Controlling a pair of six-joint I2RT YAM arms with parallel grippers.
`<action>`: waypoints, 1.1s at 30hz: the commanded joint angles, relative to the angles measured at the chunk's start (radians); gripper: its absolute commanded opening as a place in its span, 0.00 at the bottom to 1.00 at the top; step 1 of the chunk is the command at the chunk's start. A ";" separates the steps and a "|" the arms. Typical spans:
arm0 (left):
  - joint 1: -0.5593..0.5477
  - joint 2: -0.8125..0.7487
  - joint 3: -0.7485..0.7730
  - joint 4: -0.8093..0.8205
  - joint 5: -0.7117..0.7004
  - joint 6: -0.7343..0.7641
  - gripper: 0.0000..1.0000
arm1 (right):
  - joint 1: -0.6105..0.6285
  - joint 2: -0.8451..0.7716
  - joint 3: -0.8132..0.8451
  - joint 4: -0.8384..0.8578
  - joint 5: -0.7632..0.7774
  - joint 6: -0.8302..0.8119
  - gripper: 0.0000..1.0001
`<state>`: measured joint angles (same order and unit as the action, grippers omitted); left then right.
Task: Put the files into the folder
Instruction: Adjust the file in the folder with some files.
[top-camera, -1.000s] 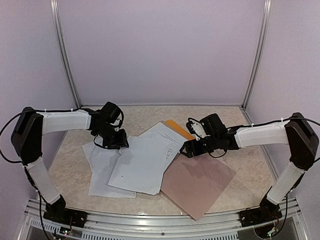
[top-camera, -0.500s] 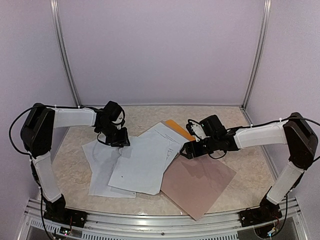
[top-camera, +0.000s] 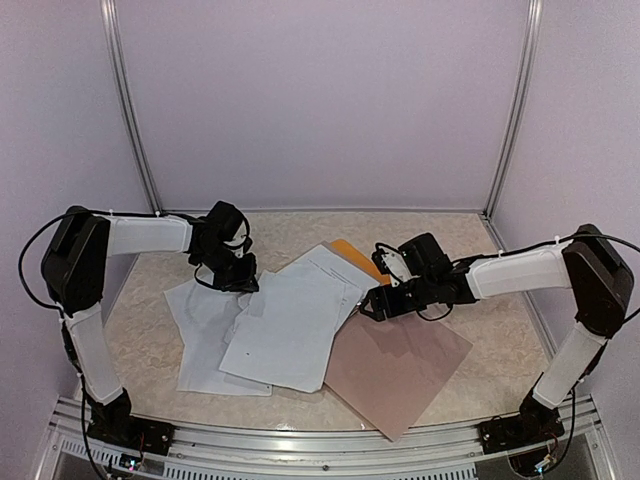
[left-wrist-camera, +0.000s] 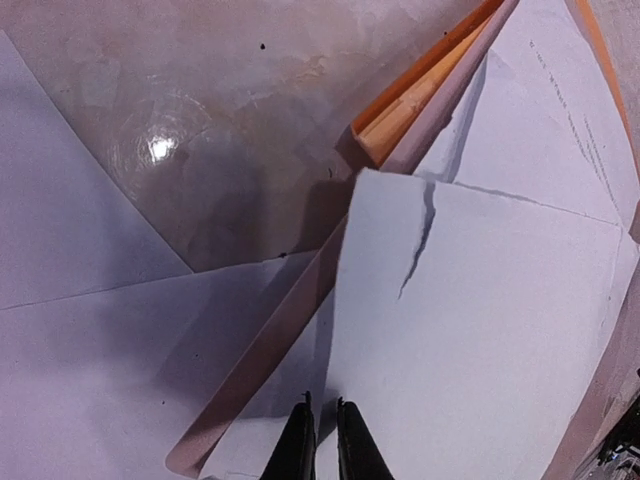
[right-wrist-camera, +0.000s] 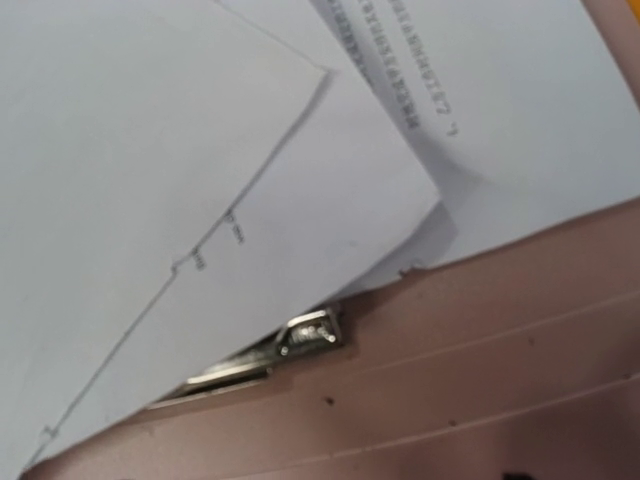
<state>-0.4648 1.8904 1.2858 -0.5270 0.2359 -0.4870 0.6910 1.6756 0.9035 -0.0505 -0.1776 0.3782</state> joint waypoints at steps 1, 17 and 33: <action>0.008 0.024 0.023 0.008 0.015 0.017 0.03 | 0.007 0.012 -0.017 0.020 -0.005 0.005 0.76; 0.002 0.039 0.159 -0.026 -0.017 0.128 0.00 | 0.009 0.027 -0.019 0.029 -0.005 0.007 0.76; -0.021 0.161 0.351 -0.150 0.037 0.426 0.00 | 0.009 -0.010 -0.017 0.008 0.062 0.018 0.76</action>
<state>-0.4824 2.0457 1.6154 -0.6331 0.2394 -0.1776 0.6918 1.6897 0.9001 -0.0322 -0.1547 0.3843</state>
